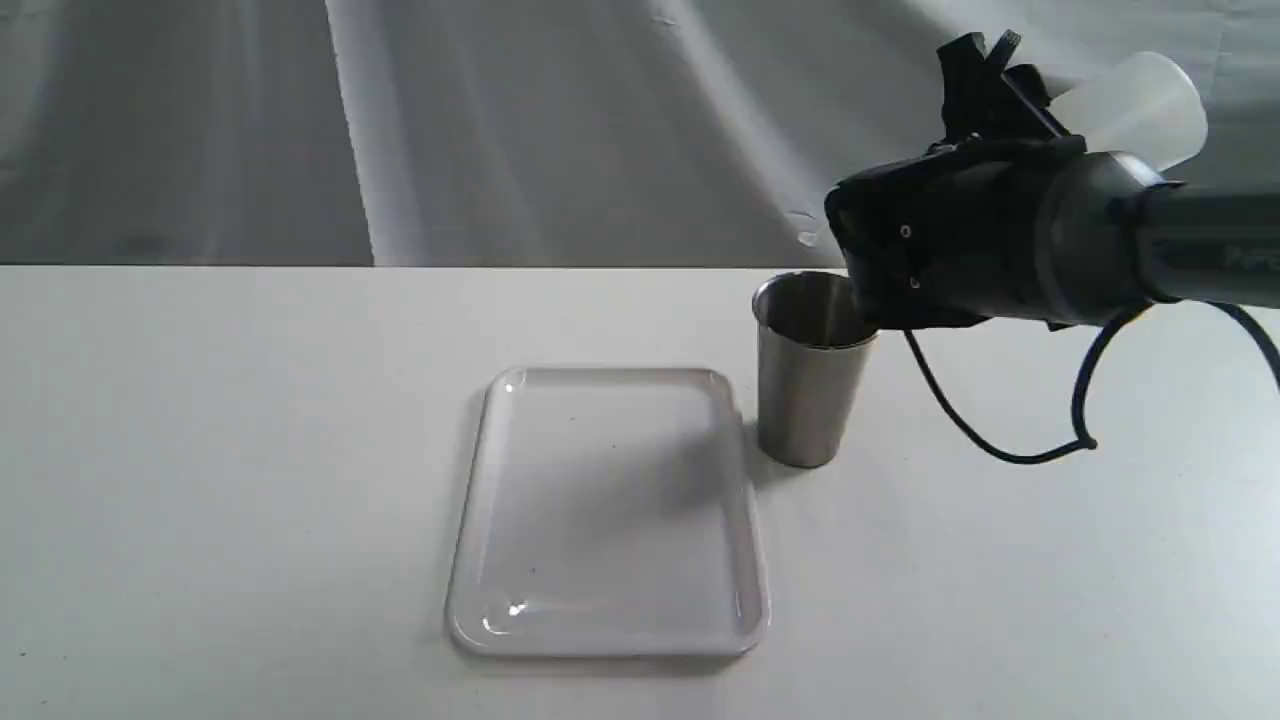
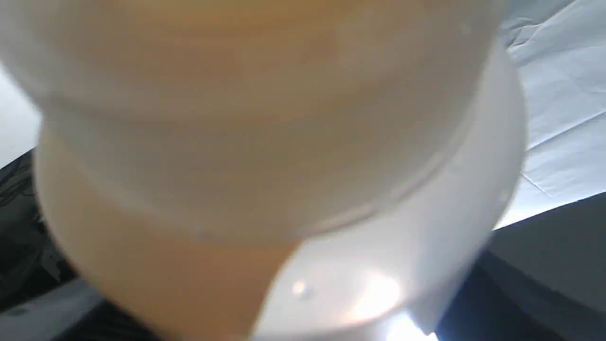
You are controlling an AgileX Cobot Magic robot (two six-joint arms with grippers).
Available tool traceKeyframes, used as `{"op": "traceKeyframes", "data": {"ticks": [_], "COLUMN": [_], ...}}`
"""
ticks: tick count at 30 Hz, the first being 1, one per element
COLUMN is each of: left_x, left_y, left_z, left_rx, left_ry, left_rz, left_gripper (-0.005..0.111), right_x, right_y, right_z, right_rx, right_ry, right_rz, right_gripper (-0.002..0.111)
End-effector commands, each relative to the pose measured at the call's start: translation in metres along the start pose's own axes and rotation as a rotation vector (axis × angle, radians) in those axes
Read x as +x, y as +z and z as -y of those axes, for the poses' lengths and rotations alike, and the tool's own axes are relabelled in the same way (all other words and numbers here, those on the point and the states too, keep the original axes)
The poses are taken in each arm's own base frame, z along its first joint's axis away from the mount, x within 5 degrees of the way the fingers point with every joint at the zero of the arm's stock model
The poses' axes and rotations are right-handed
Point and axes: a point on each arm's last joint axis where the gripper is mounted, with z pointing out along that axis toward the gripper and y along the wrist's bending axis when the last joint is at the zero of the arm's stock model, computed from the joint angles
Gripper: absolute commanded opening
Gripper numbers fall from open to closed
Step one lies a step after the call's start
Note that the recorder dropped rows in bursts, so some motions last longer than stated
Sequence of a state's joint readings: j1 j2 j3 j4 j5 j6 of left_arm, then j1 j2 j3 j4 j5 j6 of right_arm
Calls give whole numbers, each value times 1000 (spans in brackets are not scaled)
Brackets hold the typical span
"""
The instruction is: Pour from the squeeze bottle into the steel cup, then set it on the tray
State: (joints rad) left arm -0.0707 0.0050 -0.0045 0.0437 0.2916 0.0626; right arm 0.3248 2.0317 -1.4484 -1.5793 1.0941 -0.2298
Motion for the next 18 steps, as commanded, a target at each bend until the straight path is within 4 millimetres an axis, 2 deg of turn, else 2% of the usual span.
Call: {"op": "traceKeyframes", "data": {"ticks": [1, 11, 18], "left_x": [1, 1, 1], "left_y": [0, 0, 0], "left_z": [0, 0, 0], "left_rx": [2, 2, 2], "left_ry": [-1, -1, -1], "left_rz": [7, 7, 7], "left_gripper": [8, 8, 8], "right_x": [7, 7, 5], "right_y": [-2, -2, -2], "right_z": [8, 8, 4], "right_rx": [41, 45, 2], "right_ry": [-6, -6, 84], "right_rz": [-36, -37, -19], "right_gripper": [44, 44, 44]}}
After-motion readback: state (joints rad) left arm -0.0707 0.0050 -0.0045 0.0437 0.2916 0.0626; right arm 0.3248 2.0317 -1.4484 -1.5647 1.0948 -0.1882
